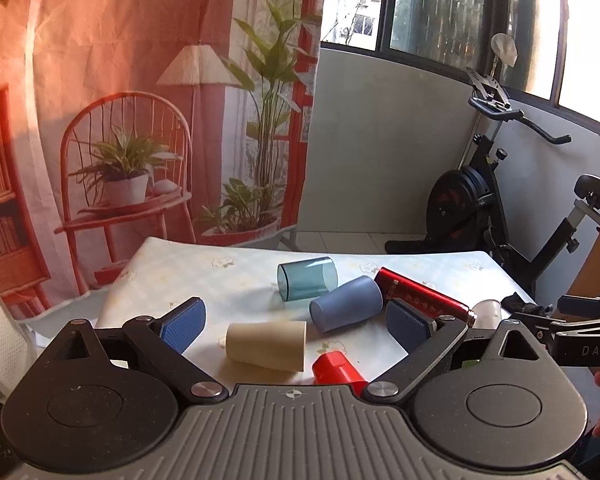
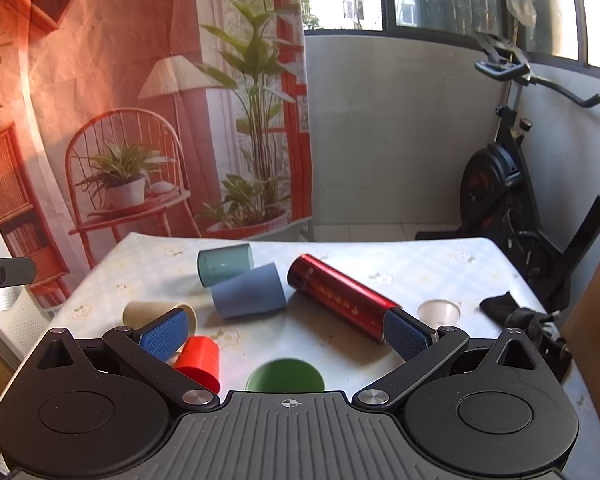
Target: Flip cup upright
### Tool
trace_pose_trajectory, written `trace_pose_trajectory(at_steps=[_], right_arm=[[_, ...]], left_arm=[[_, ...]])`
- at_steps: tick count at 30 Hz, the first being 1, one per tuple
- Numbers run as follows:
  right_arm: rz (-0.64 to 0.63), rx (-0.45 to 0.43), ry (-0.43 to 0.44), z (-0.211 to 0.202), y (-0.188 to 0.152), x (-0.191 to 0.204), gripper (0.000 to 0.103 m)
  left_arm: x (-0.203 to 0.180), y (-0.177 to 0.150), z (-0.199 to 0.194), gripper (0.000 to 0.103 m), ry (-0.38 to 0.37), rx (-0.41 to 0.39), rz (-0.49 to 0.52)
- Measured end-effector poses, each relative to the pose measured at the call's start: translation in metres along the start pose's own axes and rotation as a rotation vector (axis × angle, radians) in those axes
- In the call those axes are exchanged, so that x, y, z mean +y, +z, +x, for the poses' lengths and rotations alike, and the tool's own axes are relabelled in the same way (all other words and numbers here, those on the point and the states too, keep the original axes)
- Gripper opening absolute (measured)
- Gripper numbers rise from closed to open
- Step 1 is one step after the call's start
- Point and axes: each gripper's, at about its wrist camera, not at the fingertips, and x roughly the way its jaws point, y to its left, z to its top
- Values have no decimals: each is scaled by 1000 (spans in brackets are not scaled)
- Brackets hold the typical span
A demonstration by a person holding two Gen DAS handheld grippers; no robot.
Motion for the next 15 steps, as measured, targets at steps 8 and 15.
trace_pose_trajectory(at_steps=[8,15], right_arm=[[11,-34,24,-21,15,2,103],[5,-46,23,-29,19,3,103]], left_arm=[[-12,15,-23,99,3,-49,20],[-13,16,-26,102,7,-56,23]])
